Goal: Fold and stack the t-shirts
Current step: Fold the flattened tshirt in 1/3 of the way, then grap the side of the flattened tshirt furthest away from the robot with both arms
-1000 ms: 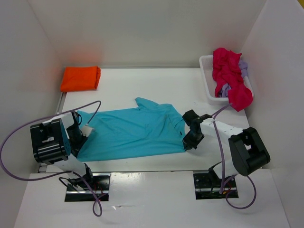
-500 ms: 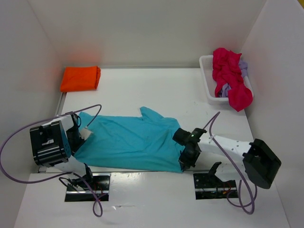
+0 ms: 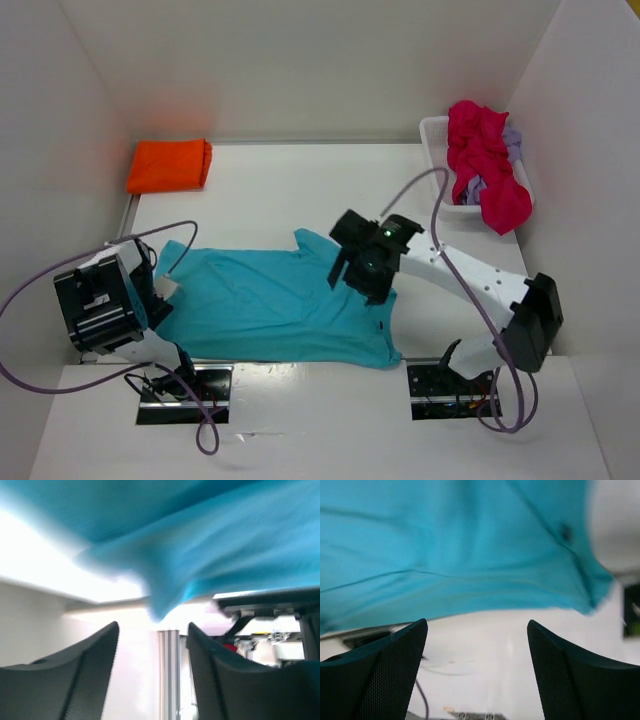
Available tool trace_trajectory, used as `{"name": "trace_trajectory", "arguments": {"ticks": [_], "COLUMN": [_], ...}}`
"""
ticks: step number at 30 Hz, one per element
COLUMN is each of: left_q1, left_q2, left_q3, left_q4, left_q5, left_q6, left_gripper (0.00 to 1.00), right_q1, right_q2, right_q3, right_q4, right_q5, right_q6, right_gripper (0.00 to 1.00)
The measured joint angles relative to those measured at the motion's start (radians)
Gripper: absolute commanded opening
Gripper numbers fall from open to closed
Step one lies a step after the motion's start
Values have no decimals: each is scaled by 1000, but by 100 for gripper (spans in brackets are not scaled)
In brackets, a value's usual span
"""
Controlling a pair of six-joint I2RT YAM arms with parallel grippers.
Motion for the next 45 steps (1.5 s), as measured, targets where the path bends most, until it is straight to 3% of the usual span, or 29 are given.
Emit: {"name": "trace_trajectory", "arguments": {"ticks": [5, 8, 11, 16, 19, 29, 33, 35, 38, 39, 43, 45], "left_q1": [24, 24, -21, -151, -176, -158, -158, -158, -160, -161, -164, -164], "left_q2": [4, 21, 58, 209, 299, 381, 404, 407, 404, 401, 383, 373], "left_q3": [283, 492, 606, 649, 651, 648, 645, 643, 628, 622, 595, 584], "left_q4": [-43, 13, 91, 203, 250, 365, 372, 371, 375, 375, 375, 376], "left_q5": [80, 204, 328, 440, 470, 420, 417, 423, 437, 445, 460, 461], "left_q6": [-30, -58, -105, -204, -266, -341, -341, -340, -332, -326, -311, -305], "left_gripper": [71, 75, 83, 86, 87, 87, 76, 60, 40, 35, 9, 2], "right_q1": [-26, -60, -119, -192, -204, -204, -206, -208, -212, -214, -229, -233], "right_q2": [239, 365, 513, 794, 927, 1014, 1015, 1015, 1015, 1015, 1011, 1004], "right_q3": [383, 483, 570, 786, 895, 940, 940, 937, 908, 895, 877, 864], "right_q4": [125, 223, 304, 333, 323, 311, 311, 312, 319, 320, 330, 338], "right_q5": [101, 123, 118, 125, 130, 80, 44, 27, -1, -10, -37, -49], "right_q6": [-259, -402, -534, -685, -748, -825, -832, -836, -846, -850, -851, -843], "right_gripper": [84, 83, 83, 83, 83, 78, 66, 60, 41, 30, 0, 0]}}
